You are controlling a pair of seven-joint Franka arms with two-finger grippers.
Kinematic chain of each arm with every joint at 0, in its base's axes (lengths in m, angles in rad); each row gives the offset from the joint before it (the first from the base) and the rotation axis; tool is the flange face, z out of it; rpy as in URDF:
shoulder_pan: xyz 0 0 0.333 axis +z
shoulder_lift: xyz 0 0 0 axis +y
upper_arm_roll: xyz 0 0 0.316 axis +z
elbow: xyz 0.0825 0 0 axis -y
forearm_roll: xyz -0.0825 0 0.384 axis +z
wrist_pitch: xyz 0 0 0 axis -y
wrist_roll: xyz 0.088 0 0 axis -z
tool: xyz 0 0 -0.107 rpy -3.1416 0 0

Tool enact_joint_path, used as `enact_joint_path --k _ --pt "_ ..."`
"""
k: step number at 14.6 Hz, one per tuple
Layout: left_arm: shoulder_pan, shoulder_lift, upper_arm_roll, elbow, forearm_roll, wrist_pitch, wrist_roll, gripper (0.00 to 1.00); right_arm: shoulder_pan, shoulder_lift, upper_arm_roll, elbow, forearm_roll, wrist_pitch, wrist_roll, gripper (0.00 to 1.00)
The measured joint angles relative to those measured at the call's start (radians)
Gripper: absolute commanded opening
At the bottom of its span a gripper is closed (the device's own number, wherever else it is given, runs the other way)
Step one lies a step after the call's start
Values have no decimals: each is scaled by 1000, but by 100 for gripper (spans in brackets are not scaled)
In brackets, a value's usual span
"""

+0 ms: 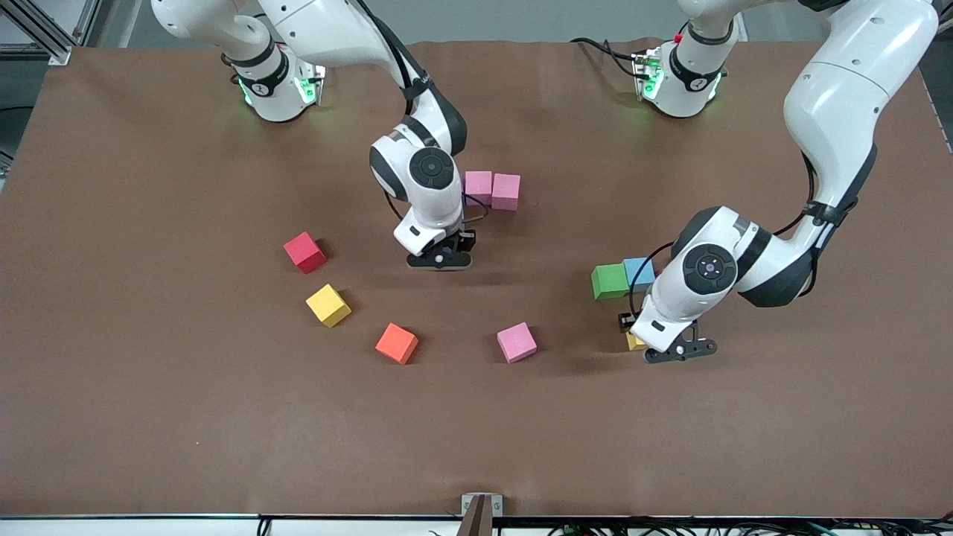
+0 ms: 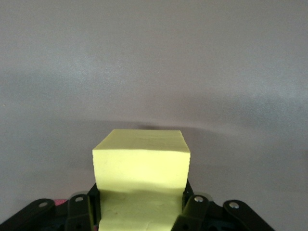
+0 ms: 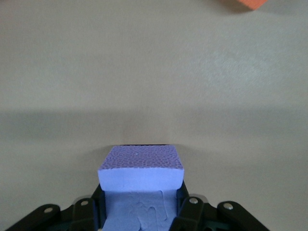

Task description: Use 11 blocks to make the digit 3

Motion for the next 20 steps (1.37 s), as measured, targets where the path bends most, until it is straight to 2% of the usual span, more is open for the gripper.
enact_joint_path --k 14,20 --pt "0 0 -1 1 0 0 -5 44 32 -11 0 -45 -5 44 -3 8" --pt "-5 0 -35 0 0 -4 -83 44 40 -24 1 -65 -5 47 -3 8"
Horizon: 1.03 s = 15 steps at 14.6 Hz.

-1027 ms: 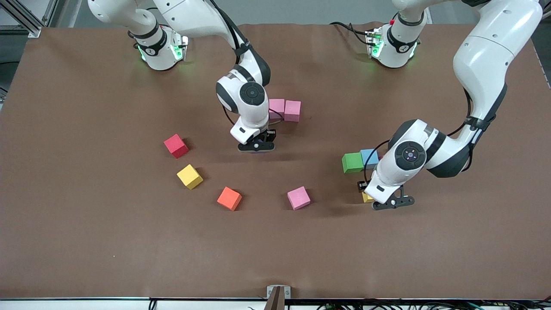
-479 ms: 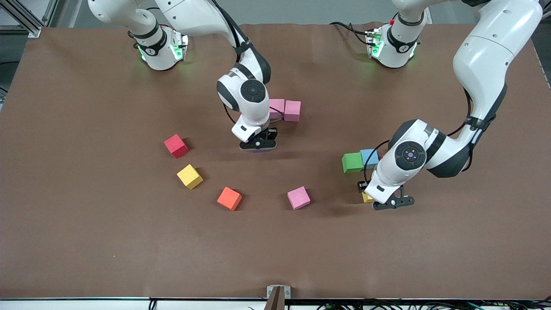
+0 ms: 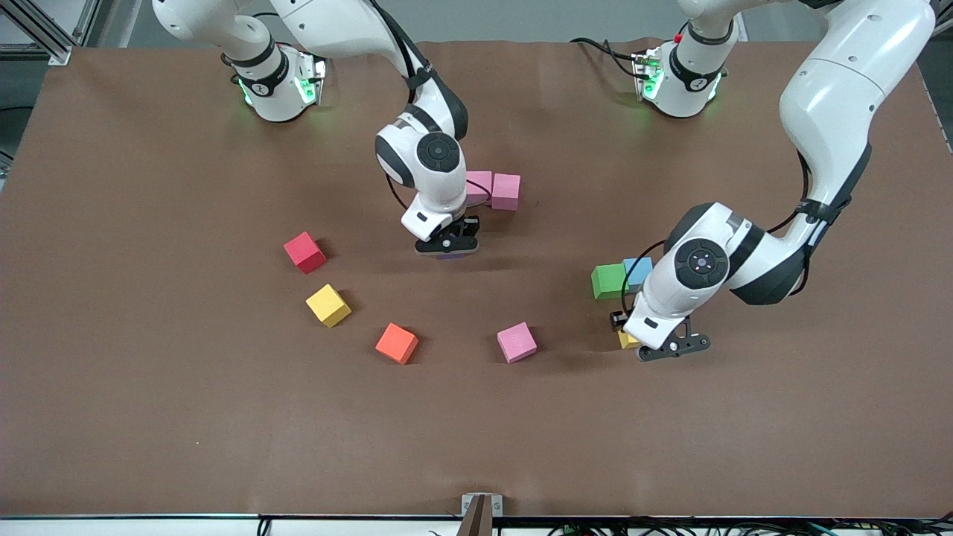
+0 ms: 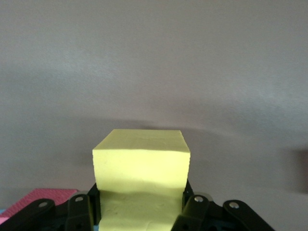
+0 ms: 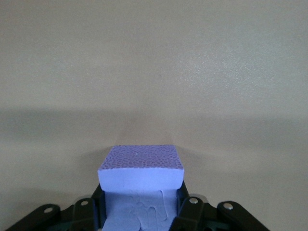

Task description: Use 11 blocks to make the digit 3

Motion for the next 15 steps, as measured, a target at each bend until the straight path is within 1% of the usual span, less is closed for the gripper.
enact_joint_path --k 4,8,13,14,15 --pt "0 0 -29 -6 0 -19 -45 44 1 -1 0 -3 0 5 0 8" --pt "4 -2 -82 -6 0 -90 -85 44 3 -1 0 -4 0 6 1 8" --pt "2 -5 -117 -7 0 -109 -170 43 13 -1 0 -4 1 7 6 8" --pt "1 -5 -125 -11 0 -112 -198 43 15 -1 0 -4 1 7 7 10" --pt "0 -5 -132 -17 0 -114 -232 43 16 -2 0 -4 1 7 7 13"
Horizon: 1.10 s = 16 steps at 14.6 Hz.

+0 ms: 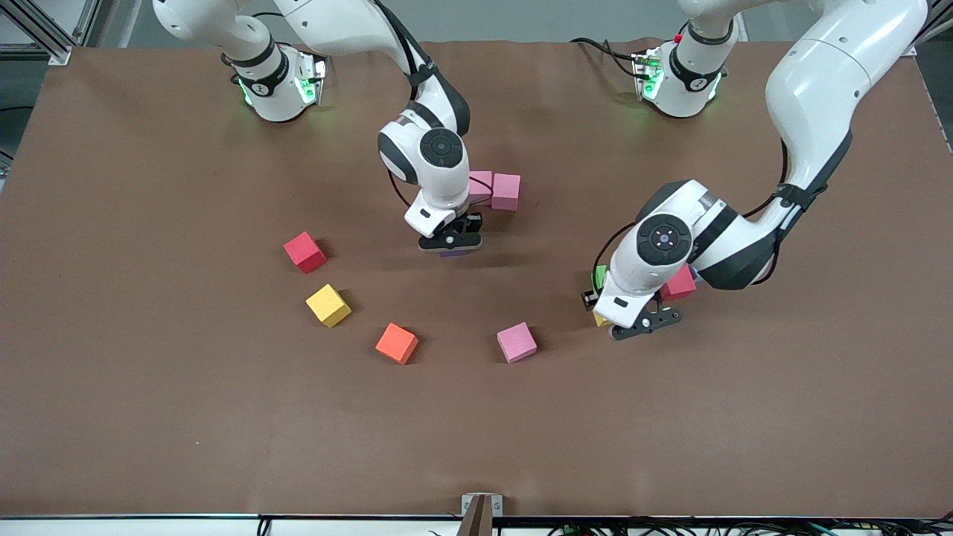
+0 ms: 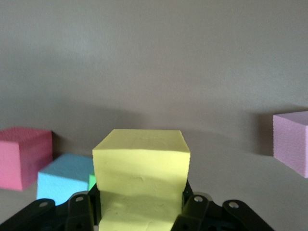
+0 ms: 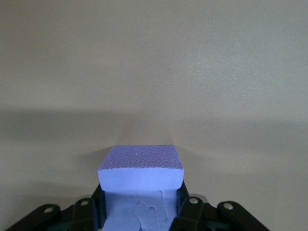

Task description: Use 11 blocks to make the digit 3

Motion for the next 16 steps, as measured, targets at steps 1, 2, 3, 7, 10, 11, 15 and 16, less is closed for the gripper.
enact_joint_path --k 1,2,3,7,10,11,15,16 --pt "-2 0 -6 -9 0 -1 -36 43 1 0 0 0 0 0 0 23" --pt "-6 0 -19 -33 0 -2 -105 44 1 0 0 0 0 0 0 99" --pt "-5 0 -25 -39 -3 -4 -166 44 1 0 -1 0 0 0 5 100" --pt "-17 -1 -98 -130 3 -9 -540 44 1 -14 -10 4 1 -44 17 100" --pt "-22 -2 -99 -131 3 -8 -561 44 -5 -78 -17 19 1 -122 20 100" --pt "-23 -2 -100 -130 3 -8 -563 44 -13 -106 -20 22 1 -141 21 100" --pt "-60 -2 -102 -124 3 -5 -682 44 -93 -209 -30 24 0 -225 75 100" --pt "-79 -2 -102 -120 3 -5 -734 44 -119 -220 -41 23 0 -231 91 100"
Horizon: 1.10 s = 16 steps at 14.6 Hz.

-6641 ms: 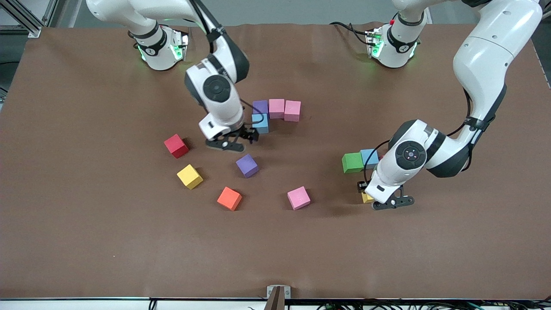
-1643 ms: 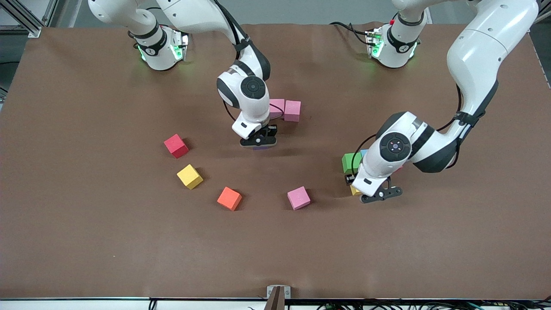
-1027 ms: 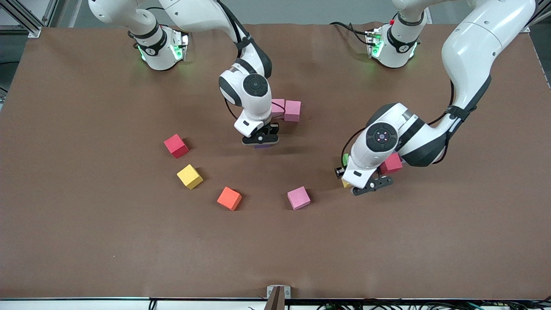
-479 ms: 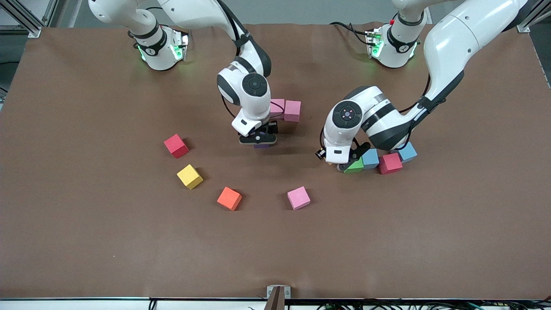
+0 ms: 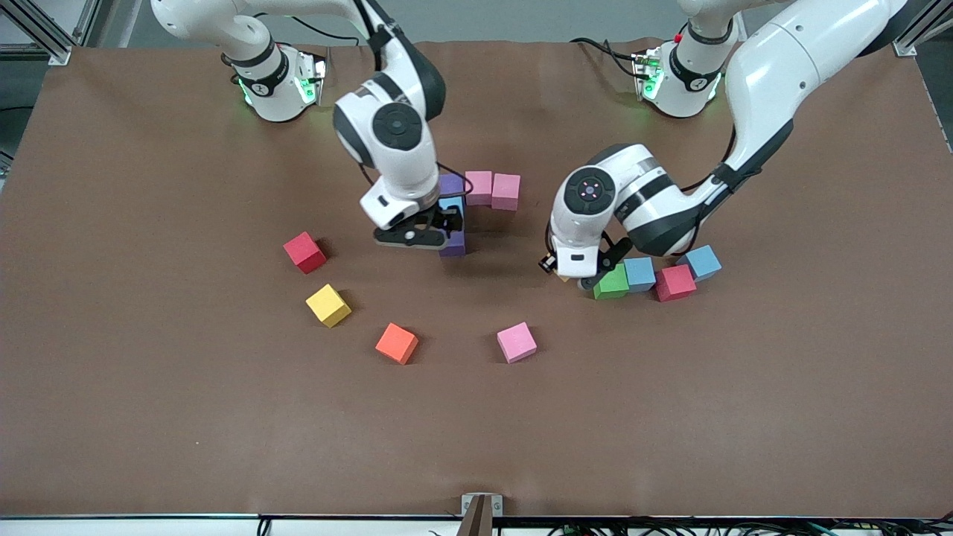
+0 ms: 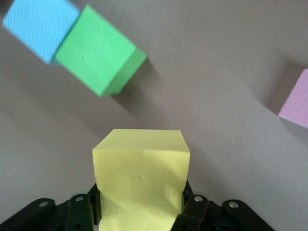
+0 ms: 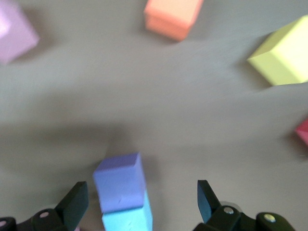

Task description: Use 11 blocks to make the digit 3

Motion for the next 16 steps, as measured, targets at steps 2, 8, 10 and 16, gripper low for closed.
enact_joint_path --k 2,8,10,16 --pt "-51 0 0 11 0 0 -140 44 -42 -4 -59 -5 0 -2 8 100" --pt "-289 1 124 82 -14 10 -752 44 -157 20 -178 -28 8 61 83 100" --pt "-383 3 201 107 -44 27 -889 44 -186 50 -178 -34 62 82 161 100" --pt "-473 24 294 121 -110 162 -924 44 -178 166 -161 -51 155 127 207 100"
